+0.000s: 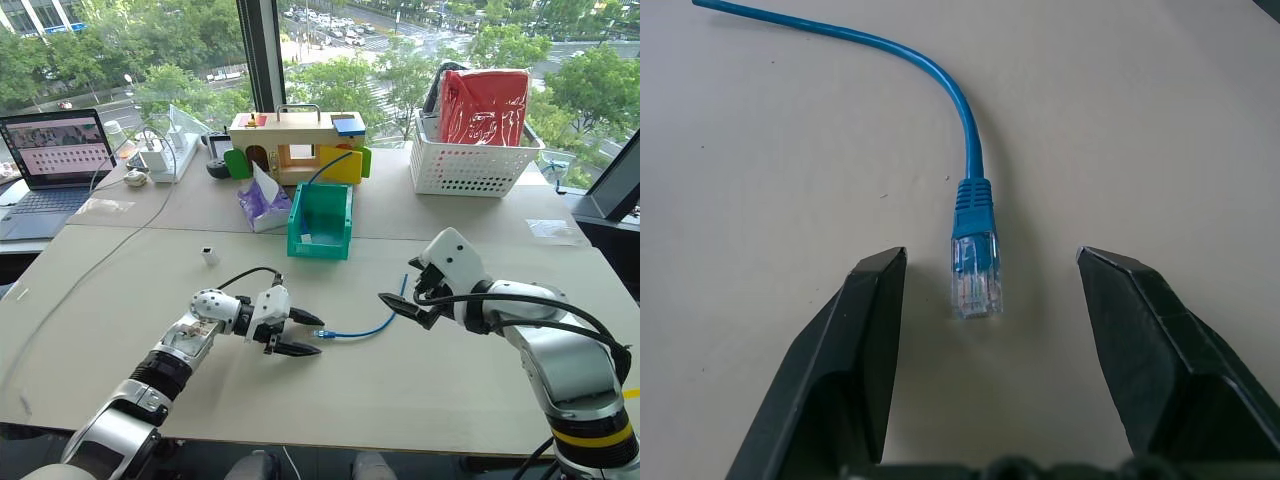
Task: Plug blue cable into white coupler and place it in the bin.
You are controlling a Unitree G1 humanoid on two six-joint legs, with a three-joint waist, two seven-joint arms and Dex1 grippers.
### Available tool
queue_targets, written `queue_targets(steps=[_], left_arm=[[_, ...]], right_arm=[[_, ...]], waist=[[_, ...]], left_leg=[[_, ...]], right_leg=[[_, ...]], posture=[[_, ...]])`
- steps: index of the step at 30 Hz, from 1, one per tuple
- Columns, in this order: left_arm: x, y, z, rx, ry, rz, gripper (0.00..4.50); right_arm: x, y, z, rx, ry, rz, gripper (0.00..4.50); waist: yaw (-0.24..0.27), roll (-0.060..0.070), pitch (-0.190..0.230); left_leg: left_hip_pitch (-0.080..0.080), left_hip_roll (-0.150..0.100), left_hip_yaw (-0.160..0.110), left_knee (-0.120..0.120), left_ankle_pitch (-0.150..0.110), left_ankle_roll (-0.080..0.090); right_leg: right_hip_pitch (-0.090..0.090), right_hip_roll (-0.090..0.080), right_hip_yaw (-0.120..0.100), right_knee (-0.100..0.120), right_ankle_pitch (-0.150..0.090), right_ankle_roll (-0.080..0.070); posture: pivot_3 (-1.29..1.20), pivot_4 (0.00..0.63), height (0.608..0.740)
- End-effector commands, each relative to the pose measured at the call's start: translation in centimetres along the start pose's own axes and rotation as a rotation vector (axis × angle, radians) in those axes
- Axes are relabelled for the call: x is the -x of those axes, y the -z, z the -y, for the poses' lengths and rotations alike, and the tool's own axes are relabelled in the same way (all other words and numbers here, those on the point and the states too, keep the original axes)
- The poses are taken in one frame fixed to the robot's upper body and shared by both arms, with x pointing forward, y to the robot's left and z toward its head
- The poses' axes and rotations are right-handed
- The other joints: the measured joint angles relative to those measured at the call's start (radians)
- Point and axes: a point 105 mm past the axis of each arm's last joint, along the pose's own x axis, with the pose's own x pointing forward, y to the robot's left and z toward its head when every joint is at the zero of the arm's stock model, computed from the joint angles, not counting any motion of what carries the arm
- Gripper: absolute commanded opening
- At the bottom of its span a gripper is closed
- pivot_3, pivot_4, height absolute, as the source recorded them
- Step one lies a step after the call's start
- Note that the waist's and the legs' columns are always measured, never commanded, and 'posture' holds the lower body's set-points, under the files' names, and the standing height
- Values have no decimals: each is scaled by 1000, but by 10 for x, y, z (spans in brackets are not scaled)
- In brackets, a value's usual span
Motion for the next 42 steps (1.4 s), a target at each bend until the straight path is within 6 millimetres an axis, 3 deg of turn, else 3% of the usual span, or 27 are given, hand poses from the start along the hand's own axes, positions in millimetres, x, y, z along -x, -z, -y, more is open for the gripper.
queue_targets(steps=[1,8,12,16,18,23,27,32,36,39,42], left_arm=[[9,15,-3,29,-31,-63,2959],[-2,9,-5,43,-37,-20,2959],[-8,7,-4,47,-39,-3,1898],[-9,8,-3,67,-27,2,376],[-9,8,0,76,-11,2,79],[-9,8,1,73,-13,8,79],[-9,-9,-14,42,-100,70,79],[-9,-50,-32,-23,-206,253,79],[-9,-71,-35,-32,-232,345,79],[-11,-88,-35,-81,-259,383,79],[-9,-99,-39,-111,-315,406,79]], right_arm=[[2,-12,2,34,11,46,4500],[5,-9,-8,32,-42,31,4500],[16,0,-42,-10,-256,-20,4500],[22,5,-52,-39,-312,-49,4500],[24,6,-56,-48,-337,-54,4500],[27,6,-60,-62,-356,-60,4500],[31,6,-62,-122,-368,-49,4500],[40,23,-59,-465,-328,-13,4500],[42,18,-58,-623,-301,79,4500],[40,8,-14,-740,-22,248,4500],[42,-6,-2,-841,52,366,4500]], waist=[[0,0,0],[5,0,0],[10,0,0],[9,0,0],[7,0,0],[7,0,0],[8,0,0],[12,-1,0],[11,-1,0],[2,-1,0],[4,-1,0]], left_leg=[[0,0,0,0,0,0],[0,0,0,0,0,0],[-1,0,0,1,0,0],[-1,0,0,1,0,0],[0,0,0,1,0,0],[0,0,0,1,0,0],[0,0,0,1,0,0],[-2,0,-1,2,0,0],[-3,0,-2,2,0,0],[-1,0,-2,2,0,0],[-1,0,-2,2,1,1]], right_leg=[[0,0,0,0,0,0],[0,0,0,0,0,0],[1,0,0,-1,0,0],[1,0,0,-1,0,0],[1,0,0,0,0,0],[1,0,0,0,0,0],[1,0,0,-1,0,0],[1,0,-1,-1,0,0],[0,0,-1,-1,0,0],[1,0,-1,0,0,0],[1,0,-1,1,1,0]], posture=[[0,150,710],[0,150,710],[0,150,710],[0,150,710],[0,150,710],[0,150,710],[0,150,710],[0,150,710],[0,150,710],[0,150,710],[0,150,710]])
